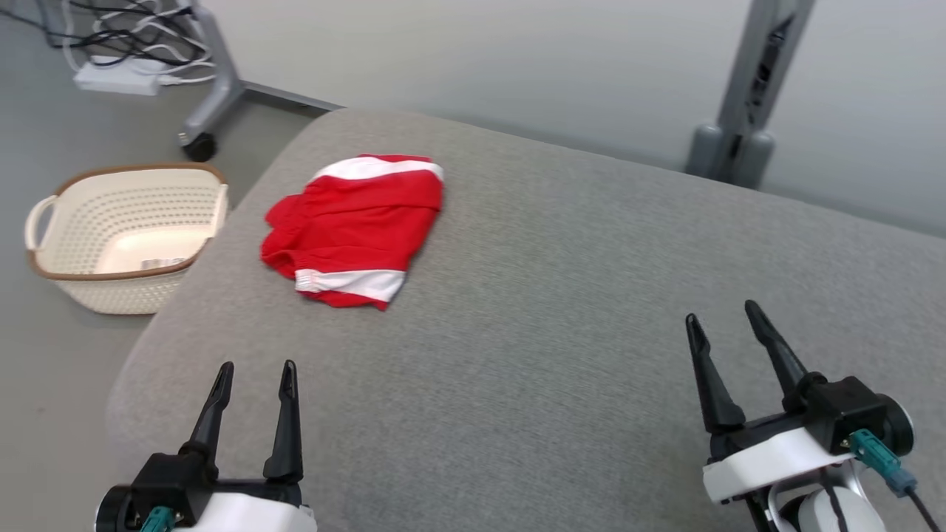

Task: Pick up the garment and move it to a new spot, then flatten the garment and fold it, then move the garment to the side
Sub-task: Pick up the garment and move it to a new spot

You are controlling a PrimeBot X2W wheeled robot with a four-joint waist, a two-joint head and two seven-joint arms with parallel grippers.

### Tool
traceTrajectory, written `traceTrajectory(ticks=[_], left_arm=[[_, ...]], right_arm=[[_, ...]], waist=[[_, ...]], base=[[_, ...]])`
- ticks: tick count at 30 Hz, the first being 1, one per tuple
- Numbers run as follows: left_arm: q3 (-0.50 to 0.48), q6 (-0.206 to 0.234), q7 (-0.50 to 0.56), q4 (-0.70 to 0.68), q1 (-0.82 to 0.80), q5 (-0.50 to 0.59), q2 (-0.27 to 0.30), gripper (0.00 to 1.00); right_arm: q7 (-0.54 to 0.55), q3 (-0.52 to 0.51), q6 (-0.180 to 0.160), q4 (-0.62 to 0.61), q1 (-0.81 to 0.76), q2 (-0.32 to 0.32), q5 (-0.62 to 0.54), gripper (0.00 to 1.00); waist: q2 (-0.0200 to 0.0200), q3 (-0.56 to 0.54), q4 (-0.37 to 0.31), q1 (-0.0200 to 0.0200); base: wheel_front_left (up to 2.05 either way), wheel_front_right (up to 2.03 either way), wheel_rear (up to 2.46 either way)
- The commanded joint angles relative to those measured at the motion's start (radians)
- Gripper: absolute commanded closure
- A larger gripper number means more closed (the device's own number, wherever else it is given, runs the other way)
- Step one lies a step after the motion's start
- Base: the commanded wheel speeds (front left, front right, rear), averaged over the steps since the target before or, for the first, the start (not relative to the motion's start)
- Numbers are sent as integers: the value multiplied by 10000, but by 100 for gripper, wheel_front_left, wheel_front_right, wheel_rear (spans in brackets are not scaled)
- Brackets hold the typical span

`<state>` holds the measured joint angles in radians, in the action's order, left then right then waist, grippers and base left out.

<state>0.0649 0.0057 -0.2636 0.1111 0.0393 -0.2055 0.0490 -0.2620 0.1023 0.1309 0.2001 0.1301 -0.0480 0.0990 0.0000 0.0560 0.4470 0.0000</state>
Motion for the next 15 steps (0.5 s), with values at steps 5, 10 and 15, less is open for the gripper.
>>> traceTrajectory(ticks=[5, 10, 15], left_arm=[[-385, 67, 1, -267, 325, 39, 27, 0], [-546, 237, 1, -522, 623, -76, 30, 0], [-517, 401, 1, -669, 747, -213, 33, 0]], right_arm=[[-47, 601, -1, 157, 58, -64, 210, 0], [-33, 1161, -1, 441, 323, -66, 315, 0], [-33, 1390, -1, 618, 506, -63, 332, 0]], waist=[[0, -364, 668, 0], [0, -361, 729, 0], [0, -324, 734, 0]], base=[[0, 0, 0], [0, 0, 0], [0, 0, 0]])
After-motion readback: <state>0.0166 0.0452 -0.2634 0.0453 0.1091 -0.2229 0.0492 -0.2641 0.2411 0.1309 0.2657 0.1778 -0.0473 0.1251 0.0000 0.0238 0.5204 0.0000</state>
